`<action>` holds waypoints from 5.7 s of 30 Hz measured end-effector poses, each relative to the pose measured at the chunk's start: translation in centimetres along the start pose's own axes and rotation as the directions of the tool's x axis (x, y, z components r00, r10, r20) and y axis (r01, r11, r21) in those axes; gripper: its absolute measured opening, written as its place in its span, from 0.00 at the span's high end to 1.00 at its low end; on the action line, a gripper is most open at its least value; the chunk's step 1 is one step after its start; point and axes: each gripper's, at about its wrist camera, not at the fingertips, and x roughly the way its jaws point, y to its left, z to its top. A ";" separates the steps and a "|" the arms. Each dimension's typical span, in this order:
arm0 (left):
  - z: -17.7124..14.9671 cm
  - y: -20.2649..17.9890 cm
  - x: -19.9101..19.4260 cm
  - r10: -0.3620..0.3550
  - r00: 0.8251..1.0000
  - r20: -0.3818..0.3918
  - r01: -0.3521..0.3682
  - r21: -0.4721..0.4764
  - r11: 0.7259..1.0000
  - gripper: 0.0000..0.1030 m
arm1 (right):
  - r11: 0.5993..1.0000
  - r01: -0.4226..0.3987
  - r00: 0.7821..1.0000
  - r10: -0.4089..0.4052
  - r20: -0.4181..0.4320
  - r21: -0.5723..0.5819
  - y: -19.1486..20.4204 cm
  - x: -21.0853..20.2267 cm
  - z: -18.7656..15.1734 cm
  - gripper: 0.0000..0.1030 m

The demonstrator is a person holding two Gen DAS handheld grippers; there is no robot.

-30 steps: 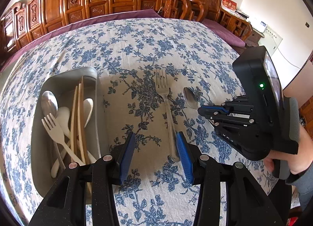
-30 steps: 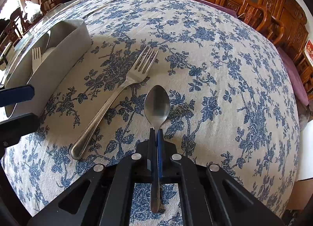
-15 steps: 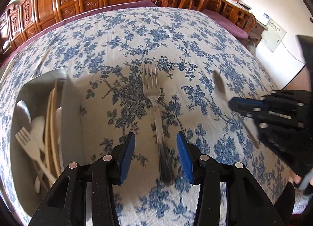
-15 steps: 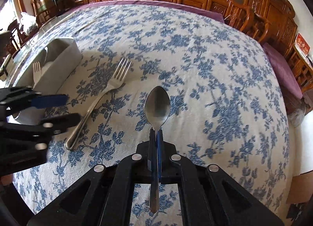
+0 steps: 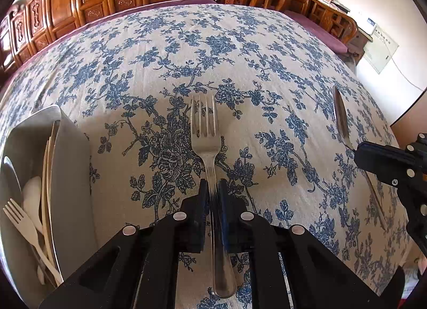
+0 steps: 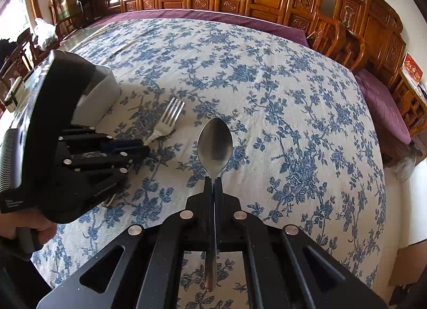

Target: Organize utensils

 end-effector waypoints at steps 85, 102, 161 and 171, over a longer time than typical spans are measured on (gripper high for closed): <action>-7.3 20.7 -16.6 0.159 0.978 0.137 -0.135 -0.172 0.976 0.92 | 0.960 -0.146 0.986 0.161 0.046 -0.238 22.8 -1.3 9.6 0.97; -8.1 22.5 -17.5 0.162 0.977 0.142 -0.133 -0.191 0.972 0.92 | 0.977 -0.172 0.985 0.173 -0.001 -0.129 24.6 4.0 11.3 0.97; -10.2 12.5 -21.0 0.186 0.956 0.227 -0.148 -0.176 0.973 0.20 | 0.993 -0.106 0.955 0.089 0.282 0.046 13.1 -10.3 0.2 0.22; -12.6 8.8 -24.4 0.223 0.934 0.281 -0.168 -0.205 0.964 0.08 | 0.991 -0.078 0.937 0.037 0.346 0.104 11.4 -16.0 -5.2 0.02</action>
